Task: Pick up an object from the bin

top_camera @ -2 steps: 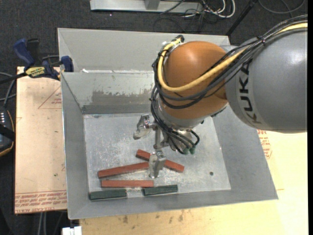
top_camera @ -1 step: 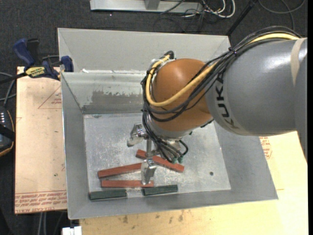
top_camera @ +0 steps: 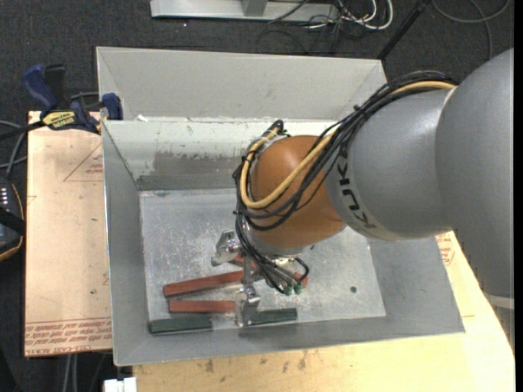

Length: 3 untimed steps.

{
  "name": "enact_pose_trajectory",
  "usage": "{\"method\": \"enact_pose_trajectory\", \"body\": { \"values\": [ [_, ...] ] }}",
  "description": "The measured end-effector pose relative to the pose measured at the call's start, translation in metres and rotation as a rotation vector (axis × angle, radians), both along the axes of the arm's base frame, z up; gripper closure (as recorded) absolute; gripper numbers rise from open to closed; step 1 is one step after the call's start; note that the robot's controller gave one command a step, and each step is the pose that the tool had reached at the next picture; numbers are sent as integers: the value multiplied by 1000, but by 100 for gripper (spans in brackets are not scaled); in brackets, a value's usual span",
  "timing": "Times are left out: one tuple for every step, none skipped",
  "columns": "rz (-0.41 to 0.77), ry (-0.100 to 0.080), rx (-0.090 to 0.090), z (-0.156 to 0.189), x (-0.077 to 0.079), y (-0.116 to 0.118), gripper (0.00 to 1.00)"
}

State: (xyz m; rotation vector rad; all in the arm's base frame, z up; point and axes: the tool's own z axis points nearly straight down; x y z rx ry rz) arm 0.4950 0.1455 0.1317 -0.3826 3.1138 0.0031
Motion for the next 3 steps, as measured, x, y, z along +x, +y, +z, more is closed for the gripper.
{"method": "enact_pose_trajectory", "body": {
  "values": [
    [80,3,0,-55,54,8,100],
    [80,3,0,-55,54,8,100],
    [77,2,-1,64,60,7,100]
  ]
}}
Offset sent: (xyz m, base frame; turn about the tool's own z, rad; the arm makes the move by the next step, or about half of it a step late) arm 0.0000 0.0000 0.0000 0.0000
